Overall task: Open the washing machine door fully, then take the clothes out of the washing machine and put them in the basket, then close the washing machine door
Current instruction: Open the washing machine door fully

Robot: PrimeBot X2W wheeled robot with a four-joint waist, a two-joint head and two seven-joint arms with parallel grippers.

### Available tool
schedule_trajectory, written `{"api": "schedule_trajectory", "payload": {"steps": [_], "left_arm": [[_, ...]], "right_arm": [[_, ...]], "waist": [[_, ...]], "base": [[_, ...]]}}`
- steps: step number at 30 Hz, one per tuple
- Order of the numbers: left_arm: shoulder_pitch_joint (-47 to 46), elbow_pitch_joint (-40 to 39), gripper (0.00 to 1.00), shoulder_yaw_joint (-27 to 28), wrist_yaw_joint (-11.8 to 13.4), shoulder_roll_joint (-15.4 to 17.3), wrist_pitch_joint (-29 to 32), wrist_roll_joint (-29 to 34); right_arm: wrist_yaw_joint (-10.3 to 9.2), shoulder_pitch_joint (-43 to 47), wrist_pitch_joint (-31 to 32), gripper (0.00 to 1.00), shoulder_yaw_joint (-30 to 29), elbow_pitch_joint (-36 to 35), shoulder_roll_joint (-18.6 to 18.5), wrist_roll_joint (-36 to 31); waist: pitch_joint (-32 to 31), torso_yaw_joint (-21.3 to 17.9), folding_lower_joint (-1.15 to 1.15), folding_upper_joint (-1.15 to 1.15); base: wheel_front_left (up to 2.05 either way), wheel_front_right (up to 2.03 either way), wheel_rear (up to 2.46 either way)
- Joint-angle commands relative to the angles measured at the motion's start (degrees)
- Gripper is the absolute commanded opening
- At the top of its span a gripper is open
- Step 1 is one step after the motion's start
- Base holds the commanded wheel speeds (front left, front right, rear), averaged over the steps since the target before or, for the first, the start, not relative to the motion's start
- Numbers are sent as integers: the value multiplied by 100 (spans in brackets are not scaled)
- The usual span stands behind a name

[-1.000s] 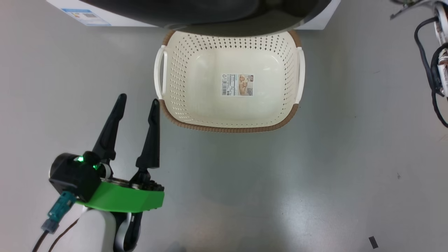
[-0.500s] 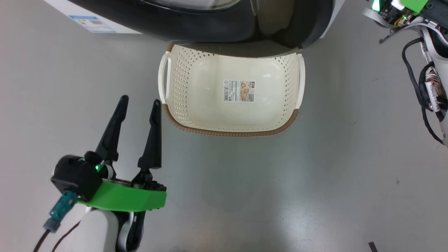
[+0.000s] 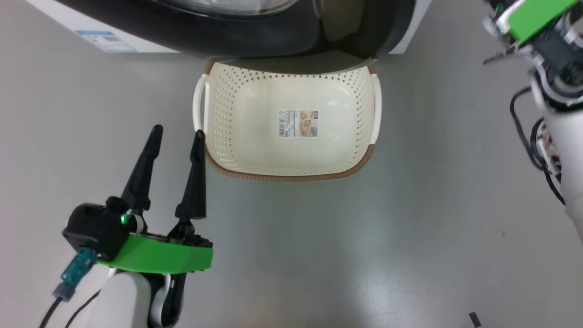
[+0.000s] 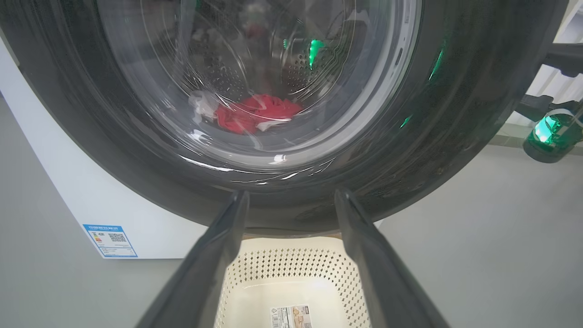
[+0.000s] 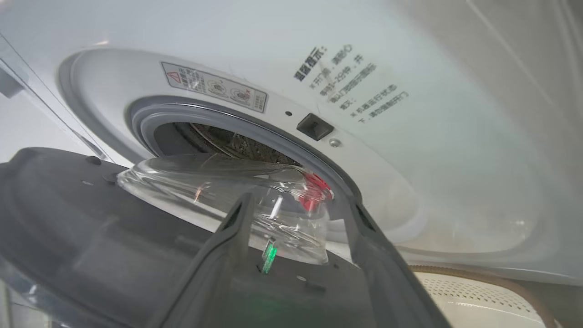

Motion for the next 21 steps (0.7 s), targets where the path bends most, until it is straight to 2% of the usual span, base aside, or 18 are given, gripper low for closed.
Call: {"api": "schedule_trajectory", "payload": {"steps": [1,3,4,9,15,18,21], "left_arm": [[6,-88,100,236,10,133,-69,2],[11,-65,100,271,0,133,-69,22],[11,-65,100,271,0,133,-69,22],[45,-10,100,344,-30,133,-69,74],[108,41,100,420,-54,133,-69,124],[139,51,100,455,-59,133,-69,141],[166,35,100,484,-62,133,-69,153]], "right_arm": [[44,235,-331,100,177,-214,-32,-298],[44,378,-800,100,414,-235,-152,-641],[44,378,-800,100,414,-235,-152,-641],[44,647,-1944,100,1125,-232,-455,-1351],[44,804,-3162,100,1797,167,-773,-2324],[44,853,-3345,100,1697,454,-764,-3009],[44,1062,-3359,100,890,313,-557,-3916]], "waist": [[-80,-100,0,0],[-124,-169,0,0],[-124,-169,0,0],[-243,-335,0,0],[-382,-505,0,0],[-434,-567,0,0],[-465,-613,0,0]], "base": [[0,0,0],[0,0,0],[0,0,0],[0,0,0],[0,0,0],[0,0,0],[0,0,0]]}}
